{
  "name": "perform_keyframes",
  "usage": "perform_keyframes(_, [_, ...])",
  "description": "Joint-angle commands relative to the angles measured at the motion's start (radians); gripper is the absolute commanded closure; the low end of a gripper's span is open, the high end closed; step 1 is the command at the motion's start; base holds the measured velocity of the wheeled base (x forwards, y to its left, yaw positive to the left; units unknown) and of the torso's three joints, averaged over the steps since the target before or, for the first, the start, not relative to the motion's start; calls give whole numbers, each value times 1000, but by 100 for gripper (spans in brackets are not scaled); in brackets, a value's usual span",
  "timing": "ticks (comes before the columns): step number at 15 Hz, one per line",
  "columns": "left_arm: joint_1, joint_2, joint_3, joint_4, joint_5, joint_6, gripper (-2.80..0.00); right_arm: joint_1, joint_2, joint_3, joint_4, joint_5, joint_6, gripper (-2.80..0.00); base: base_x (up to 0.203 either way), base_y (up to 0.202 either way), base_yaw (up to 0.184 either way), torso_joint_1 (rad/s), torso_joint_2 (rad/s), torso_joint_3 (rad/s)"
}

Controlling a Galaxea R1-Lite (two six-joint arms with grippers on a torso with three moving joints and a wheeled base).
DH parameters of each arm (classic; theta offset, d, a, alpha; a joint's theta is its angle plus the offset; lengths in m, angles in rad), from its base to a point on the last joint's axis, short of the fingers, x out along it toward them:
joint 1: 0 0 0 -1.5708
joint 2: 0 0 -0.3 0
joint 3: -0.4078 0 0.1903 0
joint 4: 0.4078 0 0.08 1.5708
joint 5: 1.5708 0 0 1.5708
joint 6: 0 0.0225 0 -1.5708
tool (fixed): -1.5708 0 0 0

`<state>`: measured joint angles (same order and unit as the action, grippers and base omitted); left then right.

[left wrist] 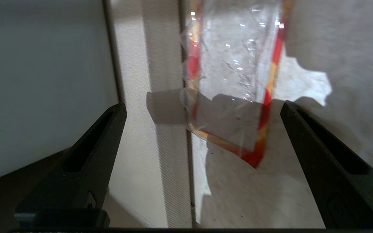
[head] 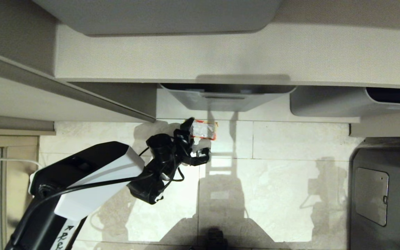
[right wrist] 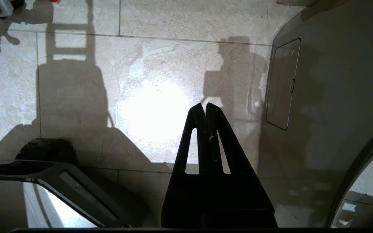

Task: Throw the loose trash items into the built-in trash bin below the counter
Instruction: Pick up the garbage

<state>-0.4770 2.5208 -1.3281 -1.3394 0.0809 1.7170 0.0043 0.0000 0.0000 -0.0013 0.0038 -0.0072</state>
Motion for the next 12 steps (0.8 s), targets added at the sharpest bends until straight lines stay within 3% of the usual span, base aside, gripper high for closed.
perform_keyframes(1, [0,29,-19,-3,5,9,-280,0,-1,0,0,1,0,0,0,0,0,0,0,0])
perform_keyframes(12, [3,70,-152,86,46,7,-280,0,-1,0,0,1,0,0,0,0,0,0,0,0])
